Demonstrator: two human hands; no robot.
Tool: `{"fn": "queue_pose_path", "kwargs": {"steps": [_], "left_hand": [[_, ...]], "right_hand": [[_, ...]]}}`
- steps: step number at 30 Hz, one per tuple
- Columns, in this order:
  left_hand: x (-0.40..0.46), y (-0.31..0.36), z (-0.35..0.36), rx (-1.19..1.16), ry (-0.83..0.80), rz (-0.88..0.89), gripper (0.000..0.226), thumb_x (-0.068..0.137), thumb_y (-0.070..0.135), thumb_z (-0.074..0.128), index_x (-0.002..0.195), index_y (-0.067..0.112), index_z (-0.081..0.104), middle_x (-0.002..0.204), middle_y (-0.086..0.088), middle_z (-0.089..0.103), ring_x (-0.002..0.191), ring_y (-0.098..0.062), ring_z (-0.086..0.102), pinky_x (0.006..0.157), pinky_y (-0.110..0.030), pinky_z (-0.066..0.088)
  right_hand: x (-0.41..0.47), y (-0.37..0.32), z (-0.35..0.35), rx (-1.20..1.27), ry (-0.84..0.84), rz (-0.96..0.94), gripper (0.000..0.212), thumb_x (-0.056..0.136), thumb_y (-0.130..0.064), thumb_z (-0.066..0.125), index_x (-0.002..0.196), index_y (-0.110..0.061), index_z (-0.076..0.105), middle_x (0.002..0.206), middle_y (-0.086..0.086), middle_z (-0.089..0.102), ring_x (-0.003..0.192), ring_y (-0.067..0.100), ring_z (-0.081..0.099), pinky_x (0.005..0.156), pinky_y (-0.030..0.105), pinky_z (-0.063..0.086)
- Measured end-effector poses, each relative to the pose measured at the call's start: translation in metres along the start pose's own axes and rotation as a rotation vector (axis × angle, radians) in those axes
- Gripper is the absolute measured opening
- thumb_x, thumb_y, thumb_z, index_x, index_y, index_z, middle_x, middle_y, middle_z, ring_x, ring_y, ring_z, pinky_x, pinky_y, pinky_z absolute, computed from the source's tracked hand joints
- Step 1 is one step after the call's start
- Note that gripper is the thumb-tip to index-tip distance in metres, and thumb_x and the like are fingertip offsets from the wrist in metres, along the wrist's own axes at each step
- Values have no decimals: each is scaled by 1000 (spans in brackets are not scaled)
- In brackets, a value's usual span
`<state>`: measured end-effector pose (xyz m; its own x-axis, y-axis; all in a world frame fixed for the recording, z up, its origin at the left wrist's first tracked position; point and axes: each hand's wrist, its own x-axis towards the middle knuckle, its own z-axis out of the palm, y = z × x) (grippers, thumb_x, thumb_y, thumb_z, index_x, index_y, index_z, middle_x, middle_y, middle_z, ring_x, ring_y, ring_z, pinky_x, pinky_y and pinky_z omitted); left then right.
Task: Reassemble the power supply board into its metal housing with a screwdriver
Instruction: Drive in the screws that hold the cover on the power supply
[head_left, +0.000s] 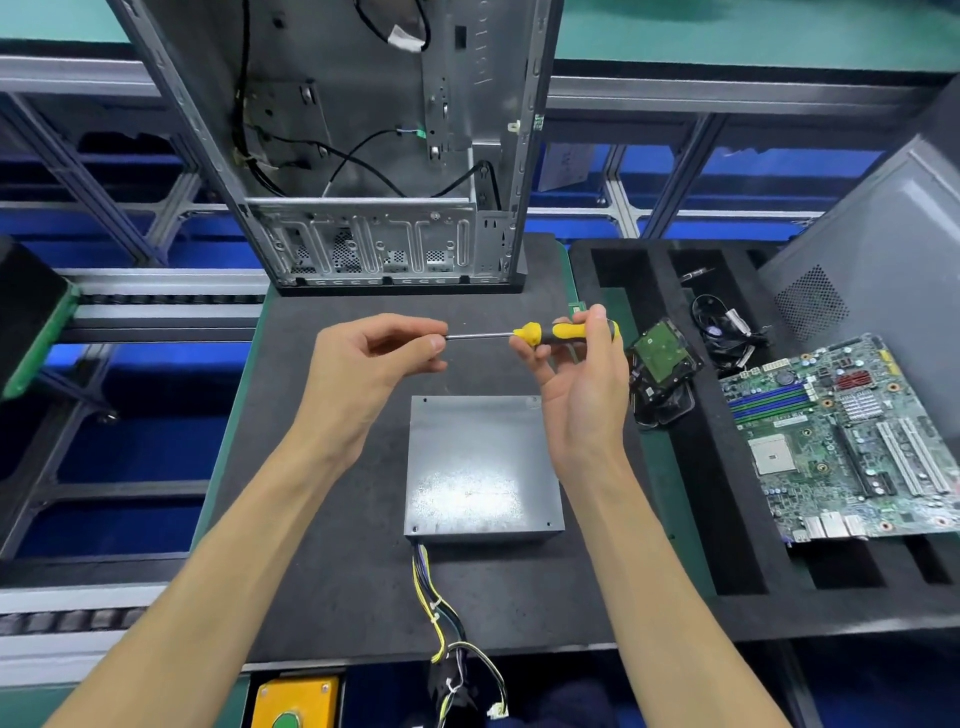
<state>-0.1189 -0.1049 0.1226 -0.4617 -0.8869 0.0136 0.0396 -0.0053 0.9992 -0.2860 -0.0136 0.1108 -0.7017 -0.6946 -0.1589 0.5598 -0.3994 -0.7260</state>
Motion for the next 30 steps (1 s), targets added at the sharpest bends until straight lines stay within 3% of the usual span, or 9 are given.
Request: {"fn": "queue_pose_path", "kwargs": {"steps": [11,17,21,30], "left_hand": [[0,-1,4,-234,-25,-178,6,81,11,77,85,10,82,82,-7,73,77,-18,70,75,-25,58],[-4,-1,0,-319,-30,-229,20,73,12,79,92,7,82,92,-13,77,84,-22,74,80,-23,58],[-6,-3,0,-308,16,-218,10,85,4,73,92,5,81,88,-12,75,82,-22,72,80,-27,59],[-10,-1,2,-95,-1,-78,10,91,5,70,91,8,80,82,-15,73,79,-26,72,76,-36,61]], "right_hand": [[-5,-1,-2,57,-2,18,26,110,-23,47,91,-8,55,73,4,61,60,16,54,75,39,62],[-7,-1,-5,51,6,14,25,110,-24,47,93,-8,55,76,4,61,61,15,54,76,40,62],[-8,1,-4,43,-3,8,26,110,-24,46,91,-8,55,76,3,61,61,16,53,76,40,62],[-6,1,-6,17,-17,-14,27,110,-24,47,89,-8,55,75,1,62,61,16,54,76,41,62]]}}
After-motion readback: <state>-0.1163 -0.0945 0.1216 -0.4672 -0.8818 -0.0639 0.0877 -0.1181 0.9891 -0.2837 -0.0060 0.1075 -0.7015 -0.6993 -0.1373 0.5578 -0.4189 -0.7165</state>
